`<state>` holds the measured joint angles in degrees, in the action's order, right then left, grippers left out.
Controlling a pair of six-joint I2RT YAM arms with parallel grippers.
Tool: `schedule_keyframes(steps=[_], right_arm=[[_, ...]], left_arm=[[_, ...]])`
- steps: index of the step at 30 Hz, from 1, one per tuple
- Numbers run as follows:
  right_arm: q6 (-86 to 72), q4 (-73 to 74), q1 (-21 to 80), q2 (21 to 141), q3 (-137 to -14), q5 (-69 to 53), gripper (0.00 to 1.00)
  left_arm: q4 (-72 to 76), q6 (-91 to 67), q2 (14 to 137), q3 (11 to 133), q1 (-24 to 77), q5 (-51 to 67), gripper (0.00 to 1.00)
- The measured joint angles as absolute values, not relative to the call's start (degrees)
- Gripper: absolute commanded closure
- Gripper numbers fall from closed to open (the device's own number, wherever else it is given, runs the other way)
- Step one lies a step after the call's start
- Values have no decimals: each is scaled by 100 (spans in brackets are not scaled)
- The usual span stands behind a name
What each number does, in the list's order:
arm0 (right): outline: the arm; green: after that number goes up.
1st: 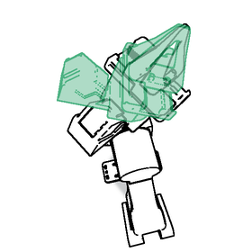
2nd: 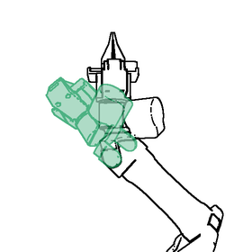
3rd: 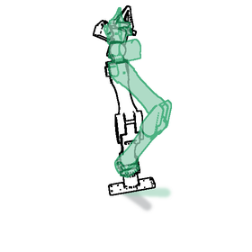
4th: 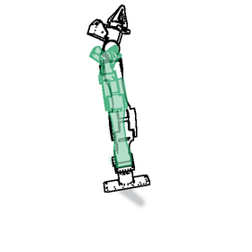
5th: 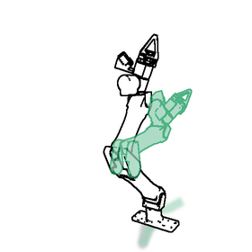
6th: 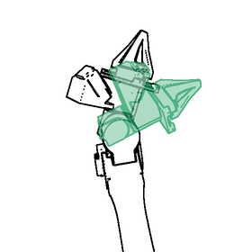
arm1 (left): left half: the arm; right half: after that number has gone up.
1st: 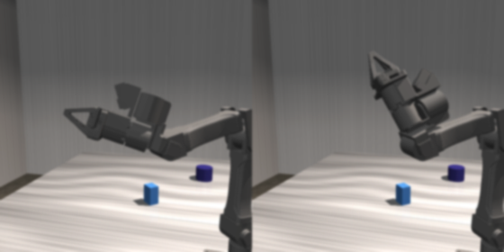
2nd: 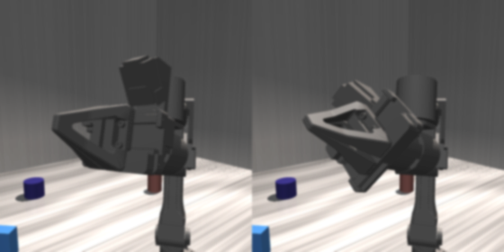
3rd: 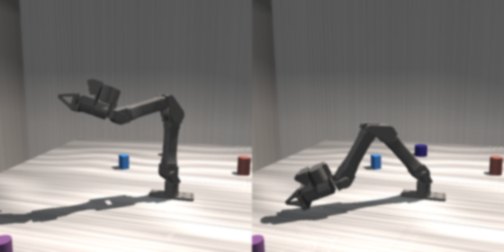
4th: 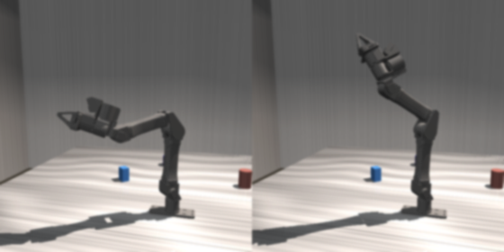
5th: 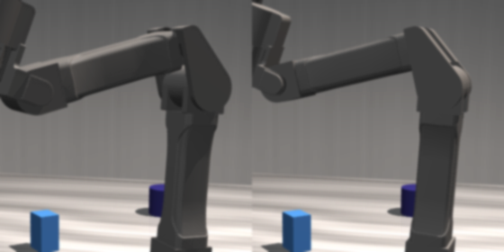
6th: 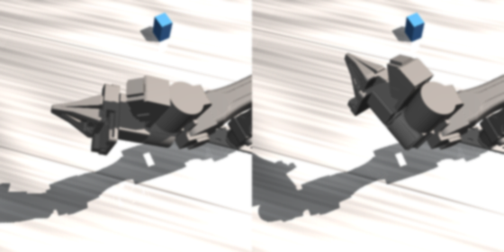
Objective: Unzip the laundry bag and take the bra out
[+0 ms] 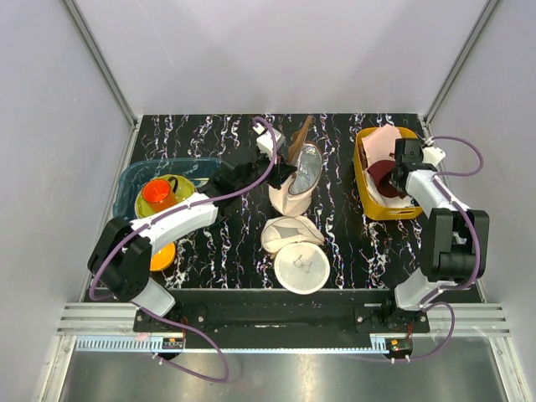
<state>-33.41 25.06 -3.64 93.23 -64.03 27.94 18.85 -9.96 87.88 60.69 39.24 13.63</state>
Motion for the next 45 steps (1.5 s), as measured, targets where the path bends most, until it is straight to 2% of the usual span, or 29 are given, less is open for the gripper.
schedule_keyframes(steps=[4, 6, 7, 12, 14, 17, 19, 21, 24, 25, 28, 35, 38, 45], right_arm=[[-3548, 2300, -370, 9122, -6233, 2971, 100], [-3616, 2252, -370, 8908, -6130, 3081, 93], [-3640, 2209, -373, 8724, -6034, 3122, 88], [-3629, 2056, -381, 7625, -5811, 3363, 51], [-3586, 1872, -381, 7299, -5830, 3391, 43], [-3489, 1763, -381, 7203, -6025, 3336, 40], [-3430, 1752, -381, 7352, -6226, 3155, 39], [-3435, 1737, -384, 7553, -6399, 2877, 44], [-3496, 1686, -386, 7850, -6506, 2377, 58], [-3527, 1691, -384, 7918, -6506, 2239, 70], [-3618, 1680, -377, 8025, -6473, 1997, 78], [-3656, 1647, -375, 8029, -6012, 1994, 78], [-3662, 1741, -375, 7920, -5970, 1968, 75], [-3846, 1833, -375, 6674, -5710, 1780, 74]], left_arm=[[1883, -996, 8785, 6069, 3931, 1361, 100], [1883, -996, 8785, 6069, 3933, 1361, 100], [1883, -996, 8785, 6069, 3933, 1363, 100], [1846, -991, 8785, 6069, 3940, 1365, 100], [1811, -987, 8785, 6071, 3948, 1367, 100], [1693, -952, 8785, 6108, 3955, 1365, 100], [1623, -941, 8785, 6147, 3957, 1363, 100], [1612, -941, 8785, 6160, 3962, 1363, 100], [1588, -941, 8785, 6160, 3964, 1352, 100], [1586, -941, 8785, 6160, 3964, 1345, 100], [1581, -934, 8785, 6160, 3964, 1339, 100], [1494, -880, 8783, 6160, 3964, 1321, 100], [1459, -880, 8783, 6160, 3964, 1321, 100], [1411, -882, 8783, 6160, 3964, 1319, 100]])
